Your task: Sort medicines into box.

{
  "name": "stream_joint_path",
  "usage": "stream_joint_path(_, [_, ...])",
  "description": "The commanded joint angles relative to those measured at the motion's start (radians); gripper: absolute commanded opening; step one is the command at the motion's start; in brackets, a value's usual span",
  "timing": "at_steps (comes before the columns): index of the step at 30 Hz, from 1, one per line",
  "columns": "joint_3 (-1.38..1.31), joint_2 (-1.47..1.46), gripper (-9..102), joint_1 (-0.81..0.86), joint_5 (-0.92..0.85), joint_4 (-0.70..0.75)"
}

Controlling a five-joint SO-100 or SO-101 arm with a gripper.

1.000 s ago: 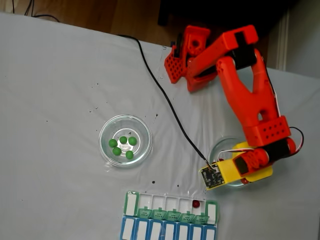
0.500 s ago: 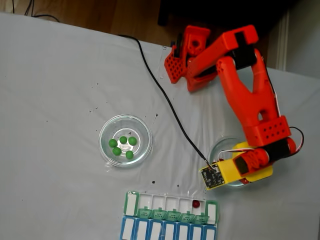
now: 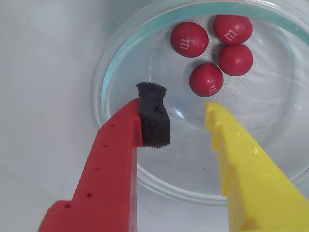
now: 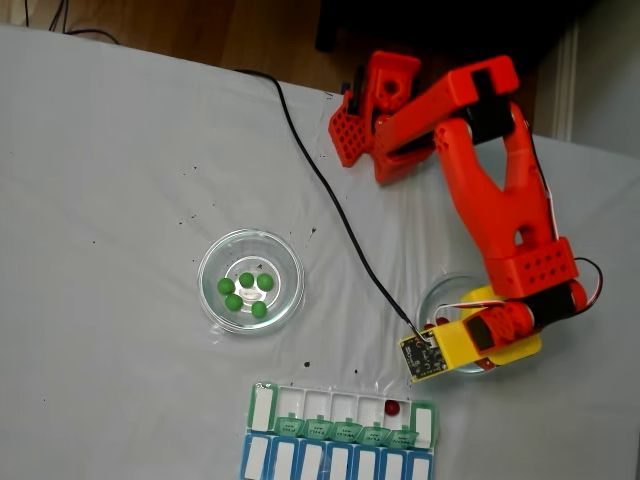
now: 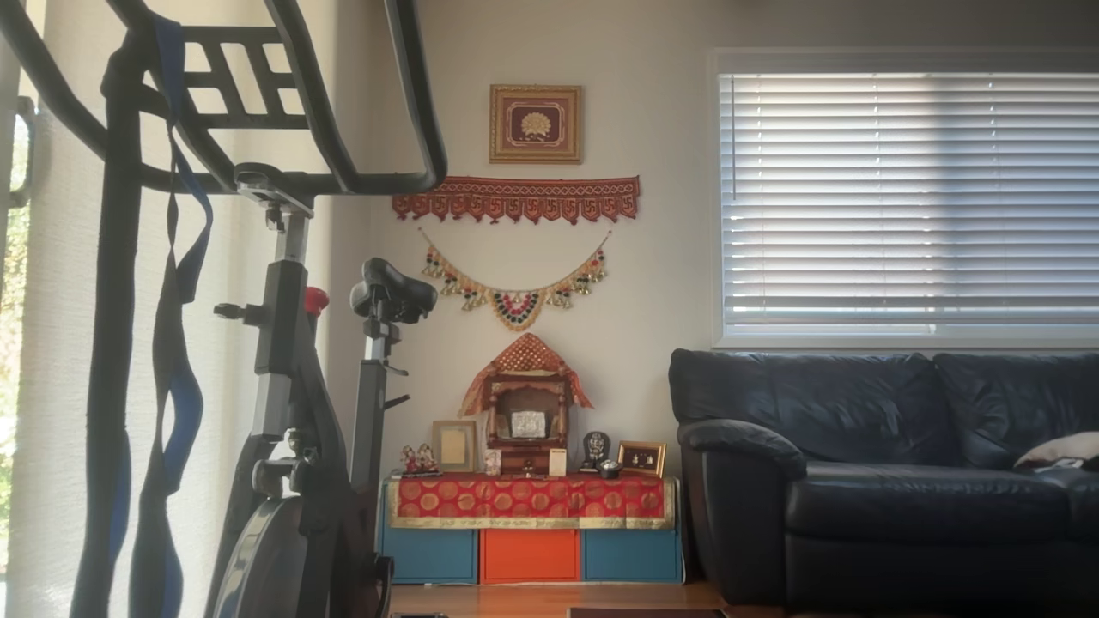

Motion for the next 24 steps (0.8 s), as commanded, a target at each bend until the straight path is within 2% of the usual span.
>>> stream_joint_path(1, [0.003, 0.025, 16, -0.018, -0.014, -0.018])
stream_joint_path(24, [0.046, -0.032, 15, -0.037, -0.026, -0.092])
